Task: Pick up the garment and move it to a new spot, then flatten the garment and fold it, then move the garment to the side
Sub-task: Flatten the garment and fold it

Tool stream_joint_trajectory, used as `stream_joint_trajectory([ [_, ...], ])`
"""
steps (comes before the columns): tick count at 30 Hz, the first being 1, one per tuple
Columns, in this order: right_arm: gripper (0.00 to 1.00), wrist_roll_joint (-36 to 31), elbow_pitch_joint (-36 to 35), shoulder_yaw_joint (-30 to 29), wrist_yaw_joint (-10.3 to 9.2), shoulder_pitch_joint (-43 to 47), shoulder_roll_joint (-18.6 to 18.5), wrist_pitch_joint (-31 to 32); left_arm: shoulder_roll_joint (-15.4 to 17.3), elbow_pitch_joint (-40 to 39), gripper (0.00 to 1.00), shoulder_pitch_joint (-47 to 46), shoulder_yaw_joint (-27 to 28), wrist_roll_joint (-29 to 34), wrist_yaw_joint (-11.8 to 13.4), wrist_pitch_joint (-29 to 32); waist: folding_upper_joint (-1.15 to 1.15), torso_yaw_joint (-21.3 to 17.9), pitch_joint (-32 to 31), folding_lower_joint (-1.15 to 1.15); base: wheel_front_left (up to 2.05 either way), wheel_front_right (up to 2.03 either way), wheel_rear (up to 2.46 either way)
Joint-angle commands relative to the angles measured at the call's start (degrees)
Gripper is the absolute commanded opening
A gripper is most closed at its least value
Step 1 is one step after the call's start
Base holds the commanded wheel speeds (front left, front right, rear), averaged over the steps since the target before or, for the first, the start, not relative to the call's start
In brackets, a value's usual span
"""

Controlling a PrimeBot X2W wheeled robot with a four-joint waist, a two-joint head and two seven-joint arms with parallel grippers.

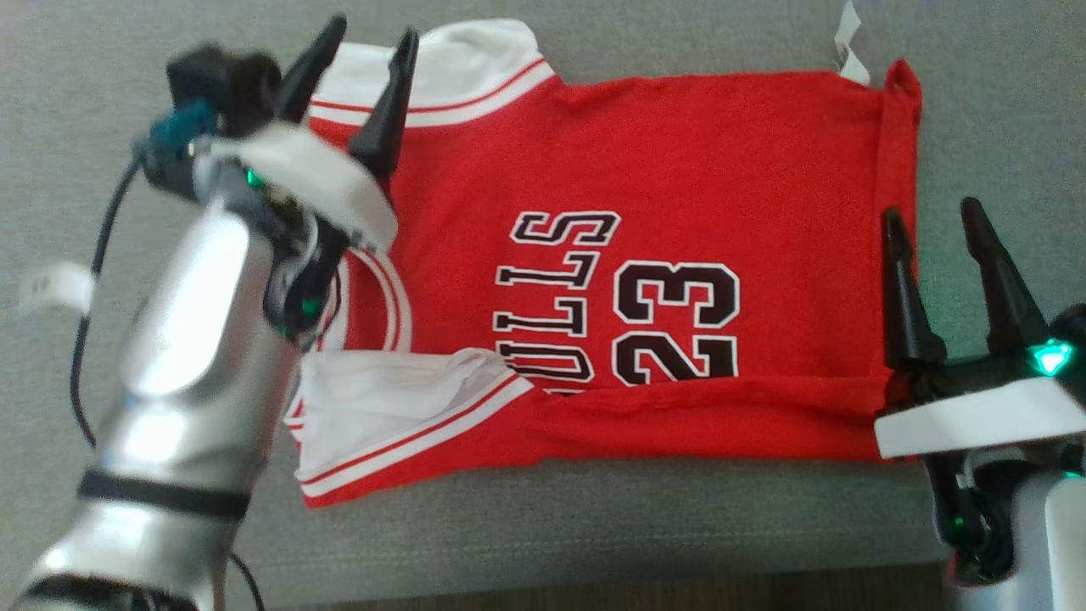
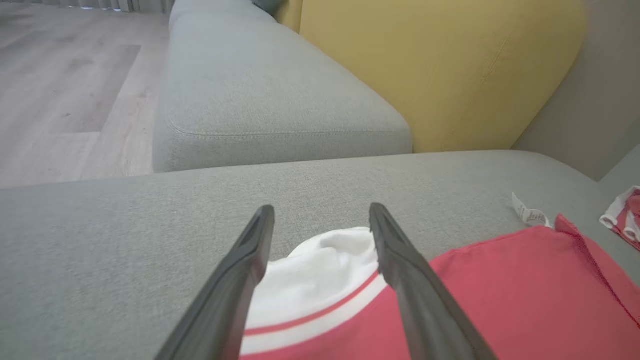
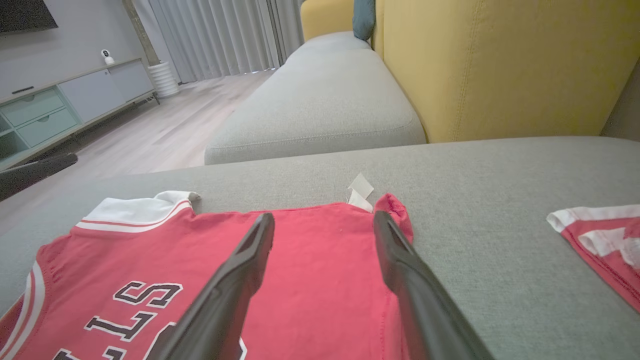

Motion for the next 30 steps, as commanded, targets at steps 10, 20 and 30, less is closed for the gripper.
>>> stream_joint_trajectory([
  [10, 1.00, 1.29, 0.58, 3.14, -0.04, -3.03, -0.49, -1.91, -0.19, 19.54, 1.00, -15.22, -2.09, -0.01, -1.94, 0.47, 0.00, -4.11, 4.31, -0.01, 0.00, 0.00, 0.00],
  [20, 1.00, 2.37, 2.13, 3.55, -0.04, -3.28, -0.49, -2.77, -0.92, 33.32, 1.00, -21.01, -5.52, 0.36, -2.24, 3.51, 0.00, -5.22, 4.34, -0.01, 0.00, 0.00, 0.00],
  [30, 1.00, 2.67, 3.02, 3.06, -0.04, -3.38, -0.49, -1.91, -1.46, 38.52, 0.00, -24.03, -8.90, 1.88, -2.32, 0.26, 0.00, -5.74, 3.88, -0.01, 0.00, 0.00, 0.00],
])
